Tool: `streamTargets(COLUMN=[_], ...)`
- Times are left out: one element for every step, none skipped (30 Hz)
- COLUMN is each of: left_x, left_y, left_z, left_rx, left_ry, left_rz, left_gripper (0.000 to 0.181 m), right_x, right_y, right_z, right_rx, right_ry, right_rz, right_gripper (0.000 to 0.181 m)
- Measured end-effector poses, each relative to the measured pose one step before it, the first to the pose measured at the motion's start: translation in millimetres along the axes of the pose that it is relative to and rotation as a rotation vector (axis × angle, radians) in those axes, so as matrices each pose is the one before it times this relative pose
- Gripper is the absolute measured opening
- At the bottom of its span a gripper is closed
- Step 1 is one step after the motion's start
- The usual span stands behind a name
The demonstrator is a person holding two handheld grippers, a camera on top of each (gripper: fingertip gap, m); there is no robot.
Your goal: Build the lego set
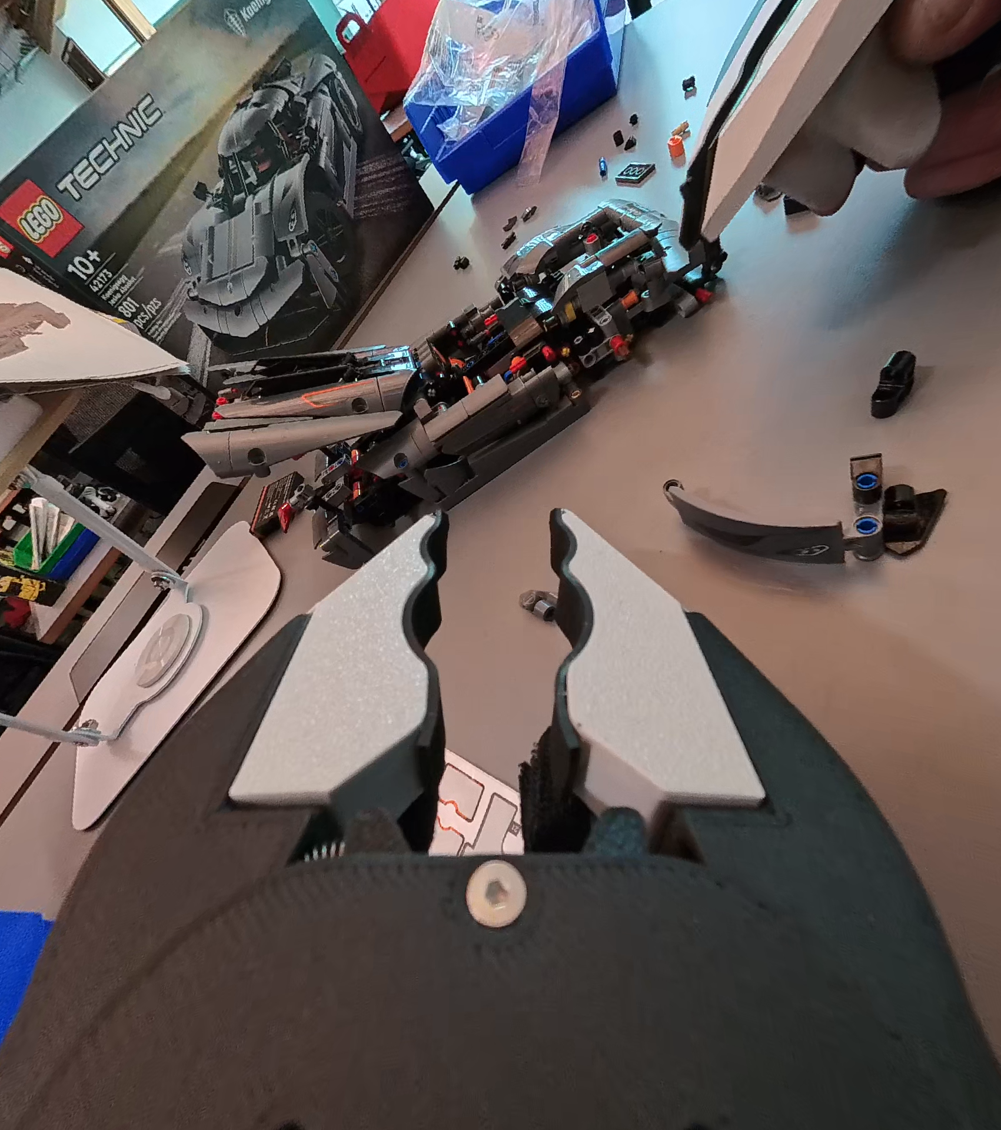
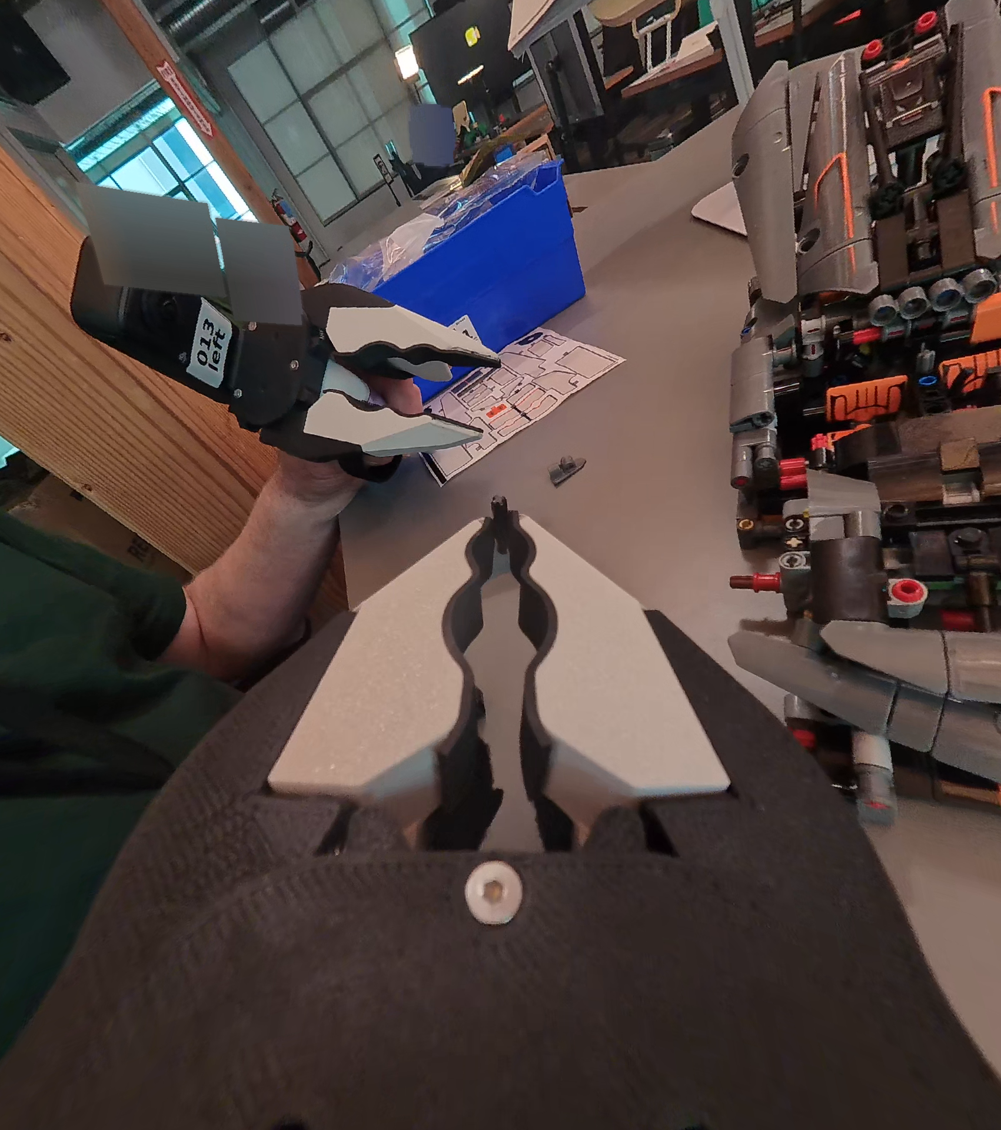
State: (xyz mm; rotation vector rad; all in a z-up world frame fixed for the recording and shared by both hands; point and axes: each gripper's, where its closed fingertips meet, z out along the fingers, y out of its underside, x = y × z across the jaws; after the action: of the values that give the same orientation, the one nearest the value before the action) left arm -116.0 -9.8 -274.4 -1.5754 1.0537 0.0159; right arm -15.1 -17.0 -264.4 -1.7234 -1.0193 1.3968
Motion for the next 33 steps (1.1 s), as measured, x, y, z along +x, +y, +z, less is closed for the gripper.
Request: streamTargets(left_x=[-0.02, 0.01, -0.11, -0.15, -0.22, -0.23, -0.07, 0.01, 0.05, 0.24, 0.17, 0.22, 0.32, 0.43, 0.48, 0.41, 0.29, 0.31, 0.13, 0.18, 0.11, 0.03, -0.01, -0.06, -0.16, -0.15, -0.07, -0.06, -0.03, -0.05, 0.08, -0.09, -0.05], left_y=[0.11, -0.09, -0.02, 0.0, -0.09, 0.04, -0.08, 0.02, -0.22, -0.13, 0.04, 0.1, 0.04, -0.05, -0.11, -0.13, -0.16, -0.11, -0.1, -0.21, -0.13, -0.11, -0.18, -0.12, -0.3, -0.22, -0.21, -0.04, -0.01, -0.11, -0.03, -0.03, -0.02], left_z=[-0.07, -0.1, -0.07, -0.19, -0.22, -0.15, -0.14, -0.11, -0.13, -0.11, 0.07, 0.15, 0.01, -0.11, -0.18, -0.18, -0.07, 0.0, -0.2, -0.15, -0.21, -0.3, -0.26, -0.22, -0.18, -0.06, -0.05, -0.07, -0.08, -0.01, -0.09, -0.08, -0.07], left_rx=[-0.0003, 0.0, 0.0001, 0.0003, 0.0004, 0.0005, 0.0004, 0.0003, 0.0009, 0.0008, -0.0002, -0.0009, -0.0007, -0.0001, 0.0007, 0.0008, 0.0005, 0.0003, 0.0005, 0.0013, 0.0011, 0.0009, 0.0009, 0.001, 0.0014, 0.0014, 0.0009, 0.0002, 0.0, 0.0003, 0.0006, 0.0001, 0.0001], left_ry=[-0.0004, -0.0007, -0.0009, -0.0013, -0.0015, -0.0012, -0.0003, -0.0001, 0.0, 0.001, 0.0008, 0.0003, 0.0004, 0.0005, 0.0009, 0.0012, 0.0013, 0.0007, 0.0002, 0.0003, 0.0001, -0.0007, -0.0005, -0.0003, -0.0008, -0.0007, -0.0005, -0.0007, -0.0004, 0.0, 0.0004, 0.0001, -0.0007], left_rz=[0.0011, 0.001, 0.0006, 0.0004, 0.0003, 0.0, -0.0003, -0.0003, 0.0002, 0.0002, 0.0008, 0.0016, 0.002, 0.0023, 0.0024, 0.0016, 0.0011, 0.0013, 0.0011, 0.0006, 0.0003, 0.0008, 0.0001, -0.0004, -0.0001, 0.0, 0.0, 0.0003, 0.0005, 0.0, -0.0002, -0.0002, 0.0003], left_gripper=[0.032, 0.032, 0.032, 0.032, 0.032, 0.032, 0.032, 0.032, 0.032, 0.032, 0.032, 0.032, 0.032, 0.032, 0.032, 0.032, 0.032, 0.032, 0.032, 0.032, 0.032, 0.032, 0.032, 0.032, 0.032, 0.032, 0.032, 0.032, 0.032, 0.031, 0.031, 0.031, 0.031], right_x=[0.08, 0.06, 0.12, 0.02, -0.15, -0.09, -0.02, 0.18, 0.11, 0.04, 0.17, 0.11, 0.33, 0.07, -0.36, -0.4, -0.45, -0.23, -0.03, -0.16, -0.18, -0.08, 0.05, 0.12, 0.05, 0.09, 0.16, 0.23, 0.22, 0.52, 0.42, -0.04, -0.18], right_y=[0.46, 0.66, 0.79, 0.89, 1.12, 1.14, 1.23, 1.1, 1.12, 1.12, 1.28, 1.31, 1.07, 1.0, 1.34, 1.49, 1.77, 1.67, 1.68, 1.51, 1.19, 0.85, 0.54, 0.45, 0.41, 0.24, 0.14, 0.11, 0.13, 0.17, 0.46, 0.43, 0.53], right_z=[0.54, 0.57, 0.68, 0.78, 0.96, 1.07, 1.08, 1.0, 1.01, 0.95, 1.12, 1.17, 1.04, 0.97, 1.12, 1.19, 1.49, 1.51, 1.53, 1.37, 1.08, 0.79, 0.45, 0.37, 0.36, 0.26, 0.15, 0.08, 0.15, 0.19, 0.36, 0.51, 0.48], right_rx=[-0.0039, -0.0051, -0.0063, -0.0073, -0.0088, -0.0096, -0.0094, -0.0087, -0.0084, -0.0088, -0.0098, -0.0103, -0.0084, -0.0076, -0.0094, -0.0115, -0.0131, -0.0134, -0.0128, -0.0118, -0.0095, -0.0063, -0.004, -0.0033, -0.0029, -0.0019, -0.0011, -0.001, -0.0011, -0.0019, -0.0033, -0.0043, -0.0046], right_ry=[0.0003, -0.0003, 0.0003, 0.0007, 0.0003, 0.0014, 0.0034, 0.0051, 0.0056, 0.0059, 0.0055, 0.0055, 0.0087, 0.0111, 0.0091, 0.0074, 0.0052, 0.0046, 0.0047, 0.0044, 0.0052, 0.0061, 0.006, 0.0045, 0.0024, 0.0013, 0.0009, 0.0008, 0.0013, 0.0032, 0.0026, -0.0003, -0.0005], right_rz=[0.0, 0.0007, 0.0009, -0.0003, -0.0017, -0.0026, -0.0037, -0.0047, -0.0055, -0.0059, -0.0051, -0.0048, -0.0075, -0.0114, -0.0134, -0.0124, -0.0095, -0.0071, -0.006, -0.0063, -0.0072, -0.0075, -0.006, -0.0039, -0.0024, -0.0008, 0.0007, 0.0011, 0.0007, 0.0014, 0.0016, 0.0, -0.0012], right_gripper=[0.003, 0.003, 0.003, 0.003, 0.003, 0.003, 0.003, 0.003, 0.003, 0.003, 0.003, 0.003, 0.003, 0.003, 0.003, 0.003, 0.003, 0.003, 0.003, 0.003, 0.003, 0.003, 0.003, 0.003, 0.003, 0.003, 0.003, 0.003, 0.003, 0.003, 0.003, 0.003, 0.003])
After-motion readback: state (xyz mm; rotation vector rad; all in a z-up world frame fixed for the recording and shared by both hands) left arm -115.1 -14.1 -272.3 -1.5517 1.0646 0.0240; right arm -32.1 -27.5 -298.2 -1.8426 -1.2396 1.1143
